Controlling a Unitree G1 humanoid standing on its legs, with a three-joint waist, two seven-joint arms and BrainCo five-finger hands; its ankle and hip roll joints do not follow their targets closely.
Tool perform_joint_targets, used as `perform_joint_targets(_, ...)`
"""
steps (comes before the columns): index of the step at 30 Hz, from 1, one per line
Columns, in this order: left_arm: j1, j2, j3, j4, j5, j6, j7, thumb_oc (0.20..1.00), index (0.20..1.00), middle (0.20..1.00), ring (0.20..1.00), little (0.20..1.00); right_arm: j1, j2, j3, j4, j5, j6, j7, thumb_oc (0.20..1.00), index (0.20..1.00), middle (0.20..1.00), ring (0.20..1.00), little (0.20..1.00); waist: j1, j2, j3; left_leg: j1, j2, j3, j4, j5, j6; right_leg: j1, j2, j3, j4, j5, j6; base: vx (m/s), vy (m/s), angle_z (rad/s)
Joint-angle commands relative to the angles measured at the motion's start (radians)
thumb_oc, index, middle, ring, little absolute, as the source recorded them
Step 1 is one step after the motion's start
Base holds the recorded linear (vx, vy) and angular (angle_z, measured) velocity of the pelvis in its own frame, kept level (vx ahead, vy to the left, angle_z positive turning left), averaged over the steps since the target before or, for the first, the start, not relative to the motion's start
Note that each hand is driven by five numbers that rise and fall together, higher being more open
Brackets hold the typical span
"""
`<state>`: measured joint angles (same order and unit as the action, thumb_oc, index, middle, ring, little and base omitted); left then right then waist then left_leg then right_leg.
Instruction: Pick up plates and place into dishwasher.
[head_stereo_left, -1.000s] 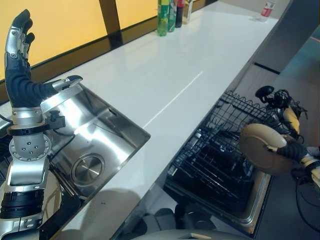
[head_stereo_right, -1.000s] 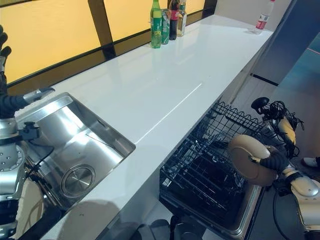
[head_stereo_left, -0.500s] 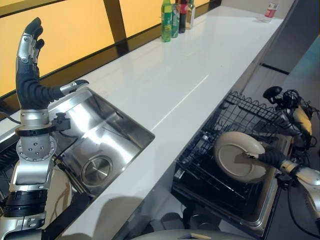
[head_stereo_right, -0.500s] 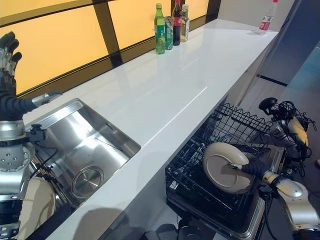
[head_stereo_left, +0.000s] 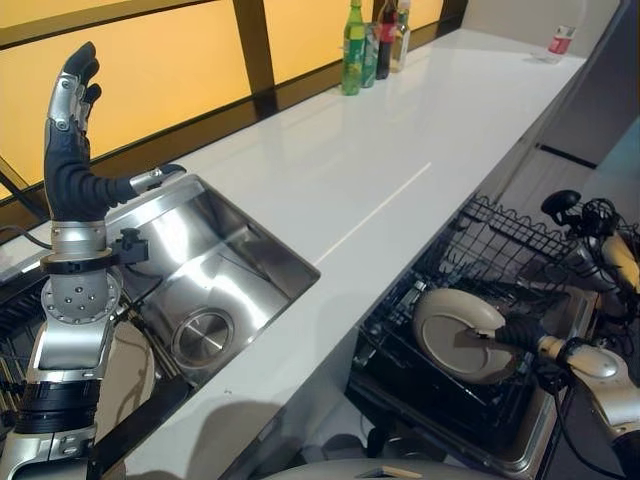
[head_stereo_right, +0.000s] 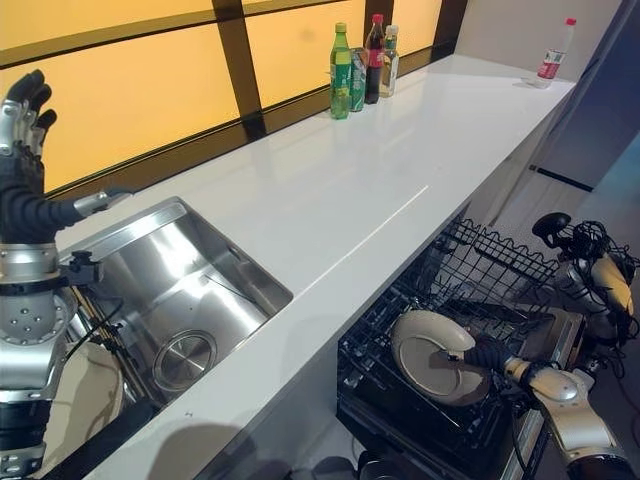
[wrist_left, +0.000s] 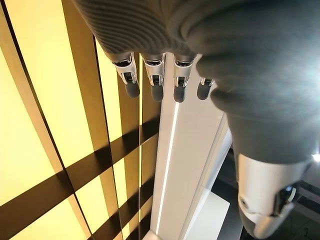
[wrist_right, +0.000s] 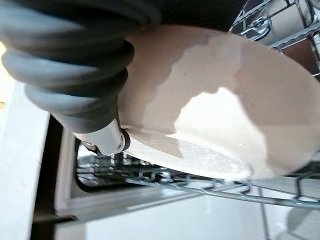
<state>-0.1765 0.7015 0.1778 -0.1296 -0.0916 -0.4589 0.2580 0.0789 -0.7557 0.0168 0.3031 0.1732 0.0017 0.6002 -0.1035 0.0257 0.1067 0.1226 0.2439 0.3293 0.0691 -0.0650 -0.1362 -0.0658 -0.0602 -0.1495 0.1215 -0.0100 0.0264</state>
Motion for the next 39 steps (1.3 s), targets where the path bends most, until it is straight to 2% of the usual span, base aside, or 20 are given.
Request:
perform_joint_targets(1, -0.019, 0.033, -0.023, -0.014, 0.017, -0.030, 0.020, 1.000, 1.000, 1.000, 1.000, 1.000, -0.051, 0.004, 0.103, 0.035, -0.060, -0.032, 0.029, 0.200, 0.200, 0.200, 0.200, 0.200, -0.002, -0.044, -0.039, -0.143, 0.050, -0.034, 0.052, 0.096, -0.027, 0.107, -0.049, 0.001, -0.030, -0.080, 0.053, 0.00, 0.000, 0.00)
perform_joint_targets(8, -0.045, 0.028, -0.052, -0.033, 0.014, -0.008, 0.006, 1.000, 1.000, 1.000, 1.000, 1.000, -0.057, 0.053, 0.225, 0.161, -0.136, -0.017, 0.055, 0.200, 0.200, 0.200, 0.200, 0.200, 0.017, -0.037, -0.035, -0.148, 0.051, -0.060, 0.071, 0.100, -0.030, 0.120, -0.047, -0.004, -0.028, -0.086, 0.048, 0.01, -0.008, 0.02)
perform_joint_targets(12, -0.071, 0.028, -0.073, -0.040, 0.007, 0.008, 0.002, 1.000, 1.000, 1.000, 1.000, 1.000, -0.061, 0.090, 0.254, 0.244, -0.147, 0.001, 0.057, 0.200, 0.200, 0.200, 0.200, 0.200, 0.025, -0.036, -0.038, -0.154, 0.053, -0.070, 0.081, 0.103, -0.031, 0.125, -0.047, -0.012, -0.027, -0.092, 0.046, 0.00, -0.010, 0.10)
perform_joint_targets(14, -0.083, 0.028, -0.081, -0.048, 0.003, 0.018, -0.007, 1.000, 1.000, 1.000, 1.000, 1.000, -0.073, 0.109, 0.268, 0.327, -0.131, -0.009, 0.053, 0.200, 0.200, 0.200, 0.200, 0.200, 0.035, -0.034, -0.041, -0.158, 0.055, -0.076, 0.089, 0.103, -0.031, 0.130, -0.046, -0.017, -0.026, -0.096, 0.044, 0.00, -0.008, 0.02)
perform_joint_targets(22, -0.110, 0.037, -0.087, -0.048, -0.014, 0.042, -0.023, 1.000, 1.000, 1.000, 1.000, 1.000, -0.081, 0.178, 0.285, 0.521, -0.101, -0.031, 0.021, 0.200, 0.200, 0.200, 0.200, 0.200, 0.057, -0.028, -0.042, -0.176, 0.061, -0.099, 0.120, 0.103, -0.031, 0.142, -0.040, -0.027, -0.020, -0.106, 0.035, 0.01, -0.014, 0.06)
perform_joint_targets(31, -0.125, 0.037, -0.088, -0.057, -0.014, 0.063, -0.022, 1.000, 1.000, 1.000, 1.000, 1.000, -0.083, 0.219, 0.281, 0.577, -0.092, -0.033, -0.058, 0.203, 0.203, 0.203, 0.203, 0.203, 0.063, -0.024, -0.040, -0.184, 0.061, -0.109, 0.127, 0.101, -0.030, 0.147, -0.040, -0.029, -0.022, -0.108, 0.036, -0.01, -0.002, 0.05)
perform_joint_targets(32, -0.126, 0.037, -0.089, -0.055, -0.016, 0.063, -0.023, 1.000, 1.000, 1.000, 1.000, 1.000, -0.084, 0.220, 0.280, 0.573, -0.090, -0.030, -0.067, 0.329, 0.329, 0.329, 0.329, 0.329, 0.064, -0.024, -0.041, -0.183, 0.061, -0.109, 0.126, 0.100, -0.030, 0.149, -0.040, -0.029, -0.024, -0.107, 0.036, 0.00, 0.000, 0.00)
perform_joint_targets(34, -0.127, 0.037, -0.089, -0.051, -0.019, 0.062, -0.024, 1.000, 1.000, 1.000, 1.000, 1.000, -0.086, 0.223, 0.280, 0.567, -0.091, -0.025, -0.076, 0.382, 0.382, 0.382, 0.382, 0.382, 0.065, -0.024, -0.042, -0.181, 0.060, -0.111, 0.124, 0.098, -0.029, 0.151, -0.040, -0.030, -0.027, -0.105, 0.037, 0.00, 0.000, 0.00)
perform_joint_targets(35, -0.128, 0.038, -0.089, -0.050, -0.020, 0.063, -0.025, 1.000, 1.000, 1.000, 1.000, 1.000, -0.087, 0.223, 0.279, 0.565, -0.091, -0.024, -0.084, 0.520, 0.520, 0.520, 0.520, 0.520, 0.065, -0.026, -0.042, -0.180, 0.058, -0.111, 0.122, 0.095, -0.028, 0.152, -0.040, -0.030, -0.028, -0.104, 0.038, 0.00, 0.000, 0.00)
perform_joint_targets(37, -0.127, 0.036, -0.090, -0.048, -0.018, 0.063, -0.025, 1.000, 1.000, 1.000, 1.000, 1.000, -0.090, 0.225, 0.277, 0.559, -0.094, -0.023, -0.103, 0.934, 0.934, 0.934, 0.934, 0.934, 0.064, -0.025, -0.044, -0.175, 0.059, -0.109, 0.115, 0.095, -0.028, 0.151, -0.039, -0.029, -0.029, -0.103, 0.039, 0.00, 0.000, 0.00)
perform_joint_targets(38, -0.124, 0.037, -0.090, -0.049, -0.019, 0.065, -0.022, 1.000, 1.000, 1.000, 1.000, 1.000, -0.092, 0.223, 0.276, 0.552, -0.095, -0.023, -0.111, 1.000, 1.000, 1.000, 1.000, 1.000, 0.063, -0.025, -0.045, -0.175, 0.060, -0.108, 0.114, 0.097, -0.029, 0.153, -0.038, -0.028, -0.030, -0.103, 0.039, 0.00, 0.000, 0.00)
perform_joint_targets(39, -0.121, 0.038, -0.088, -0.047, -0.022, 0.063, -0.021, 1.000, 1.000, 1.000, 1.000, 1.000, -0.092, 0.221, 0.274, 0.547, -0.096, -0.021, -0.114, 1.000, 1.000, 1.000, 1.000, 1.000, 0.064, -0.024, -0.045, -0.176, 0.060, -0.109, 0.115, 0.098, -0.029, 0.154, -0.037, -0.027, -0.030, -0.103, 0.038, 0.00, 0.000, 0.00)
